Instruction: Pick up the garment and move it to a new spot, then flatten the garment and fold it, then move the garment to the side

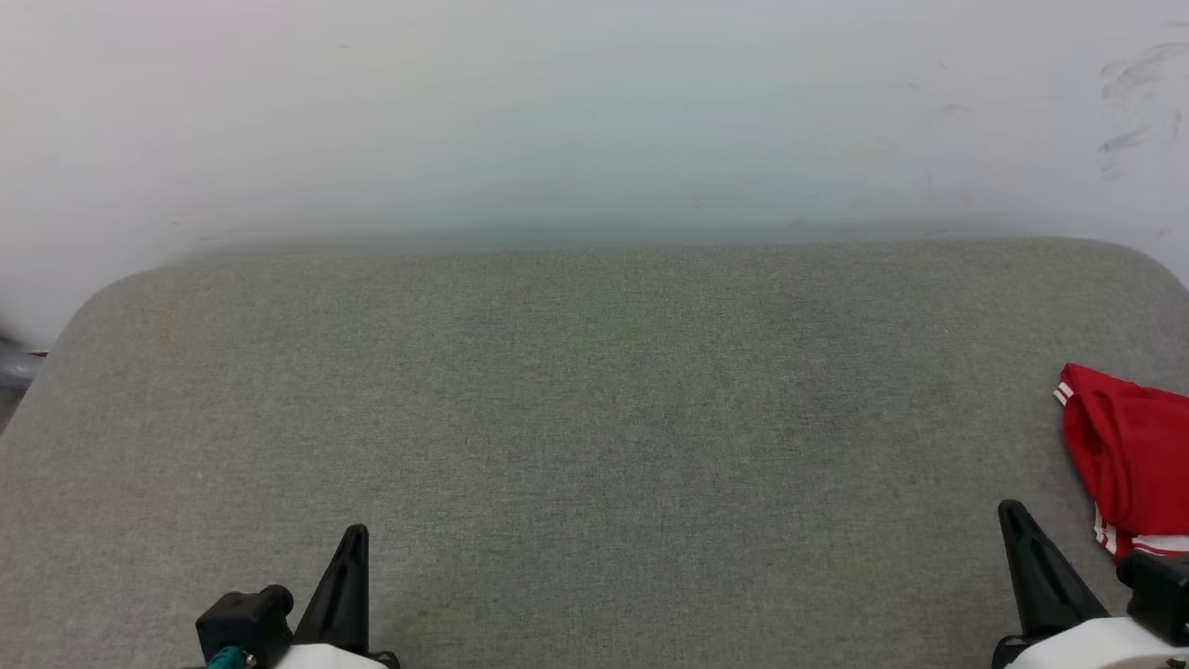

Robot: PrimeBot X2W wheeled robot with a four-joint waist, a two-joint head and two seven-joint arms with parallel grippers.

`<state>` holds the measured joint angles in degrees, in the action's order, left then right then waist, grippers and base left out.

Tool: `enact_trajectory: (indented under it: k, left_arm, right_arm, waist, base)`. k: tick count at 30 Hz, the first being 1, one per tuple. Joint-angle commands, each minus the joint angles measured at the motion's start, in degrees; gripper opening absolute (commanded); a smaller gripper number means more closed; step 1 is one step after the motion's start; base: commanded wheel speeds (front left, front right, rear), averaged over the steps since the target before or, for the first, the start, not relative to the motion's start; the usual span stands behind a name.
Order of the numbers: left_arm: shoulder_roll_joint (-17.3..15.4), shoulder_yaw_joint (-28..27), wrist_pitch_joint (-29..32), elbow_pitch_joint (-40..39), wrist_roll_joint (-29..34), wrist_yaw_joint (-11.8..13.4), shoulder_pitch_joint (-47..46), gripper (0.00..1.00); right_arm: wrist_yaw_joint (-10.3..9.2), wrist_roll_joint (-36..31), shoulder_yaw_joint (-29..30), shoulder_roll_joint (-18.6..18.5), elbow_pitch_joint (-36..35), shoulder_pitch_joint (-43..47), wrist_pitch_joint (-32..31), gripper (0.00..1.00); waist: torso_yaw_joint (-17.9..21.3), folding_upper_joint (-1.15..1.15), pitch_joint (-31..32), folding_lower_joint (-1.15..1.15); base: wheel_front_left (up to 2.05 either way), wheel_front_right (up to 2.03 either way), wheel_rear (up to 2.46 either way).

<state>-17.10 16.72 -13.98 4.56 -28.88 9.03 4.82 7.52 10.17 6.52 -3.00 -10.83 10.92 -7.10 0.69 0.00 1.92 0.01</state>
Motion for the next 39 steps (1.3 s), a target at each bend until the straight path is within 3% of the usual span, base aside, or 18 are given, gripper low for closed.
enact_trajectory:
  k: [1, 15, 39]
  left_arm:
    - [0.07, -1.15, 0.58, -0.55, -2.50, -0.64, -1.14, 0.00]
    - [2.27, -4.79, 3.92, 1.68, -14.53, -3.72, -3.29, 0.00]
    - [5.51, -9.91, 8.54, 4.09, -30.31, -7.77, -5.92, 0.00]
  right_arm:
    - [0.00, 3.24, -0.03, -0.06, -0.03, -1.28, 0.17, 0.00]
    - [-0.01, 18.30, -0.13, -0.17, 4.67, -4.41, 0.36, 0.00]
    - [-0.02, 38.27, -0.22, -0.21, 10.90, -8.57, 0.58, 0.00]
  waist:
    - [-0.01, 0.00, -0.03, 0.00]
    - [-0.09, 0.00, -0.27, 0.00]
    - [-0.23, 0.00, -0.67, 0.00]
  base:
    - [0.00, 0.00, 0.00]
    - [0.00, 0.00, 0.00]
    - [0.00, 0.00, 0.00]
